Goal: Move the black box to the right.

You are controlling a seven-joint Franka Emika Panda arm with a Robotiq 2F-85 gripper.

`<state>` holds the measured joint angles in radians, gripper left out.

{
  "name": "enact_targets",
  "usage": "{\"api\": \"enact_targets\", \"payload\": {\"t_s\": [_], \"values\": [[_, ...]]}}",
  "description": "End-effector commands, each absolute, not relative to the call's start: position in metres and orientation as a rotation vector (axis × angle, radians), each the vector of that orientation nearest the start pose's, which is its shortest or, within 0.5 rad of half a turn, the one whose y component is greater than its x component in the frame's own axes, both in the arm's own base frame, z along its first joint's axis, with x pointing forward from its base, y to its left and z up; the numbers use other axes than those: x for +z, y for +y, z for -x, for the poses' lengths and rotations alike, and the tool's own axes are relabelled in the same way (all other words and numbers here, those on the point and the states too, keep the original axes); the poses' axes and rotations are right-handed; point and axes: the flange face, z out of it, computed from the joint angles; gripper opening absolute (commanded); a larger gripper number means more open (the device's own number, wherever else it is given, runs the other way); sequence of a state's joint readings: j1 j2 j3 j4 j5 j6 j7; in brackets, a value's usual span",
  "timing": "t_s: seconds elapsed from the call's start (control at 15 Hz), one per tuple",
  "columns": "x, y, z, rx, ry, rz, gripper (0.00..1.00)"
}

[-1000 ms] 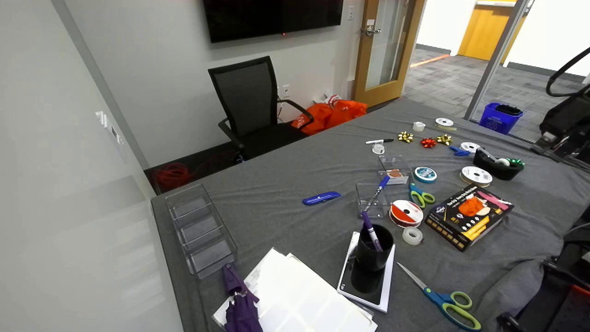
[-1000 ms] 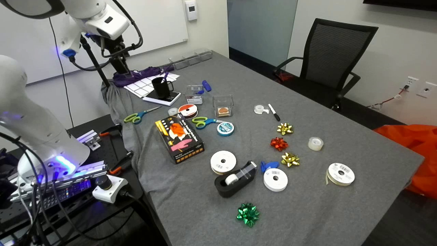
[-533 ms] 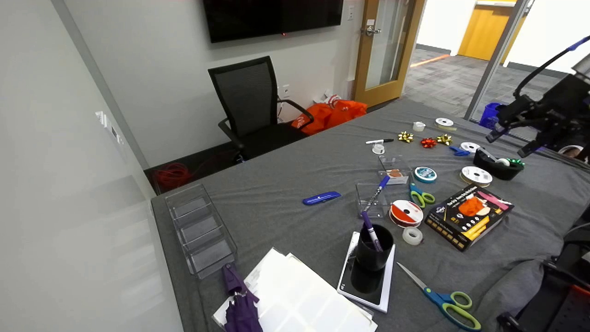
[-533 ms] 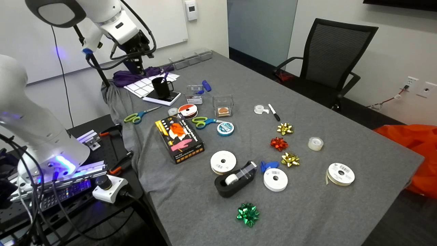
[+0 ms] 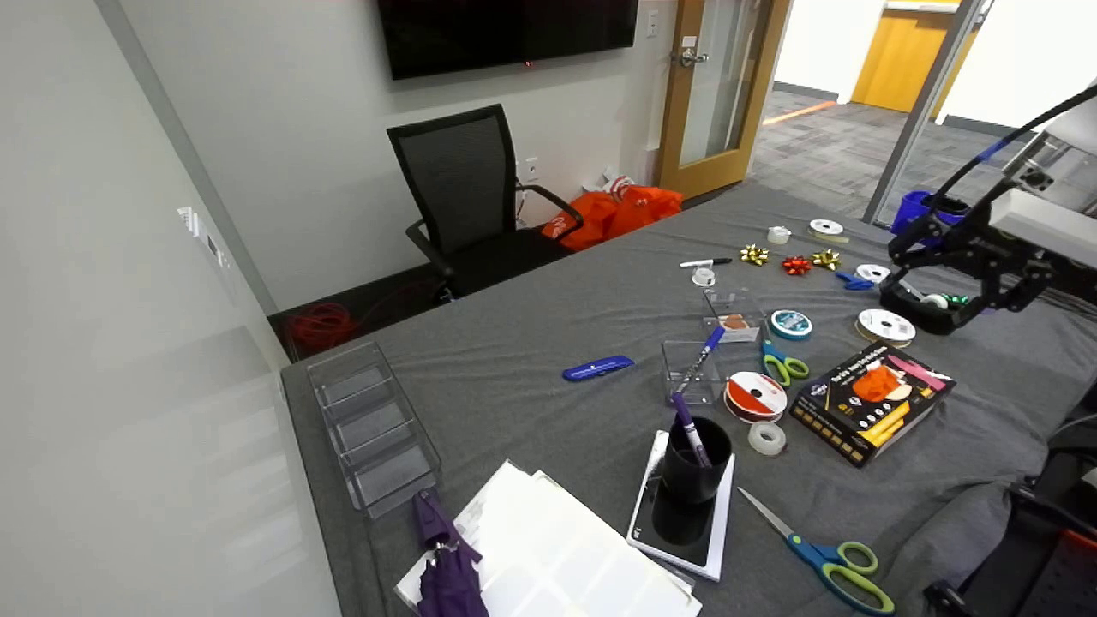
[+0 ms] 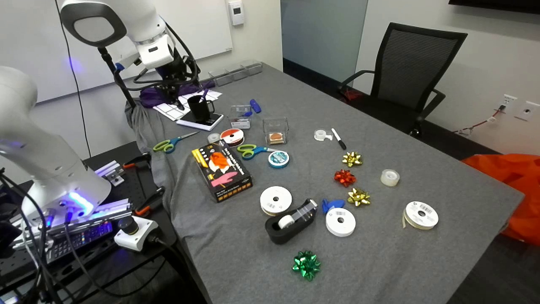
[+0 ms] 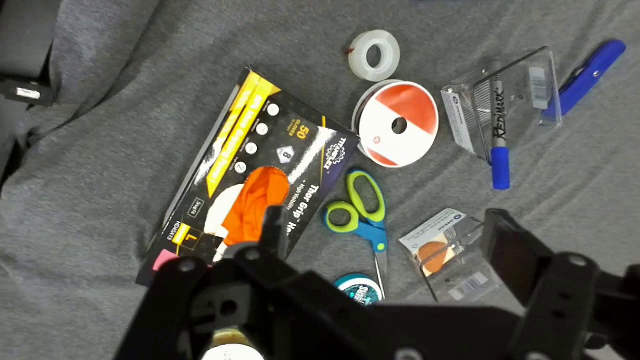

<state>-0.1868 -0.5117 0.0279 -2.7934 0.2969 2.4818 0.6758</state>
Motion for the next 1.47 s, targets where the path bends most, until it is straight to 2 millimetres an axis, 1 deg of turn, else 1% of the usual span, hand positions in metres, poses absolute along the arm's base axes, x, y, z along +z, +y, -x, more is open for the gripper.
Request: {"api": "enact_targets", "payload": {"t_s": [0.0, 0.13, 0.2, 0.33, 0.47, 0.6, 0.73, 0.93, 1.13, 1.4], "values": [[0.373, -0.061, -0.365, -0.206, 1.47, 2.503, 1.0], [0.373, -0.062, -0.365, -0.208, 1.477, 2.499, 1.0], [0.371, -0.058, -0.367, -0.211, 1.503, 2.48, 1.0], [0.355, -0.052, -0.374, -0.213, 1.631, 2.484, 1.0], [0.34, -0.04, -0.377, -0.194, 1.766, 2.462, 1.0], [0.324, -0.027, -0.379, -0.149, 1.896, 2.417, 1.0], [0.309, -0.015, -0.384, -0.062, 1.996, 2.367, 1.0], [0.289, -0.006, -0.39, 0.009, 2.092, 2.291, 1.0], [0.265, -0.004, -0.397, 0.018, 2.149, 2.258, 1.0], [0.227, -0.004, -0.406, 0.006, 2.18, 2.298, 1.0]]}}
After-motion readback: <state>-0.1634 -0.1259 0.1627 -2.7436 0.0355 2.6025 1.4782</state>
